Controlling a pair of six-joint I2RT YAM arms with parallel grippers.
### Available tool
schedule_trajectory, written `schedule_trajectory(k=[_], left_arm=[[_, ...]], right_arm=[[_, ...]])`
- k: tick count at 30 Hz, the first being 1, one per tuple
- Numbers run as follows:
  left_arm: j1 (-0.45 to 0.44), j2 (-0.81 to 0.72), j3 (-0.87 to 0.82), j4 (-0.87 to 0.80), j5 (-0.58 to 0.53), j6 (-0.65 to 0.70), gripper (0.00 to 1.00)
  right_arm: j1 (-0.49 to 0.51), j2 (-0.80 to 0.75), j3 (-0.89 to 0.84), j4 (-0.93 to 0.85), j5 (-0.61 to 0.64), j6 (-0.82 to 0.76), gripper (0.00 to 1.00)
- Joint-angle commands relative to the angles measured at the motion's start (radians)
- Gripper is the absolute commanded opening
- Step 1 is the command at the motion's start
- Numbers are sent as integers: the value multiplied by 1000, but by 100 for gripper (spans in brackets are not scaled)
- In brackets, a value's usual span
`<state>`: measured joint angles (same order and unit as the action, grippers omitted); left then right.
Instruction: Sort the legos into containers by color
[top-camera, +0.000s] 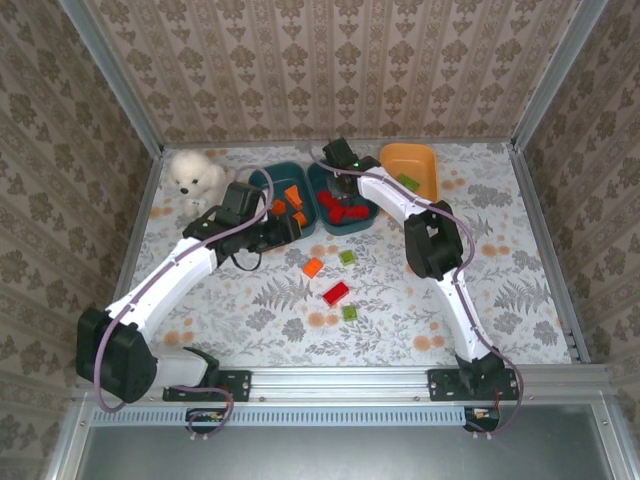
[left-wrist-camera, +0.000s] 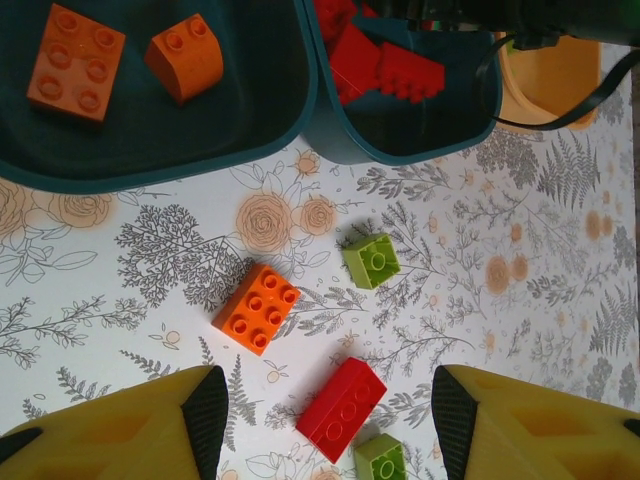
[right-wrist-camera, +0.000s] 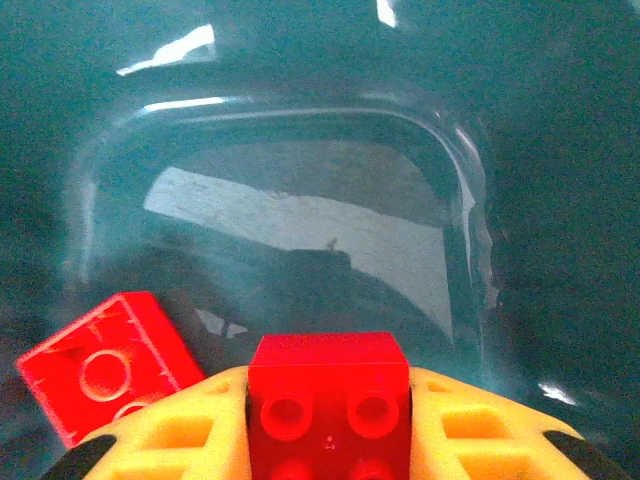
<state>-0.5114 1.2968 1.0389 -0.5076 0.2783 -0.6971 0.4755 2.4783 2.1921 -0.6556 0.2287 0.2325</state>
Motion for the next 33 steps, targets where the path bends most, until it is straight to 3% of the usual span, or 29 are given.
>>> schedule_trajectory(k=[1, 3, 7, 10, 18, 23, 33], left_arm=[[-7, 2, 31, -5, 13, 34, 60], [-7, 2, 29, -5, 15, 37, 60], [-7, 7, 31, -9, 19, 42, 60], [-7, 5, 34, -12, 18, 47, 61], [-7, -3, 46, -35, 15, 71, 61], [-6, -20, 47, -57, 0, 91, 62], [-11, -36, 29, -87, -42, 92, 62]], right_arm=[[-5, 13, 34, -51, 33, 31, 33], [-4, 11, 29, -48, 20, 32, 36], [-2, -11, 40, -53, 5, 27, 55], [0, -59, 40, -47, 1, 16, 63], [6, -284, -9, 4, 1, -2, 63], [35, -504, -184, 106, -23, -40, 63], [128, -1021, -752, 297, -166, -43, 64]])
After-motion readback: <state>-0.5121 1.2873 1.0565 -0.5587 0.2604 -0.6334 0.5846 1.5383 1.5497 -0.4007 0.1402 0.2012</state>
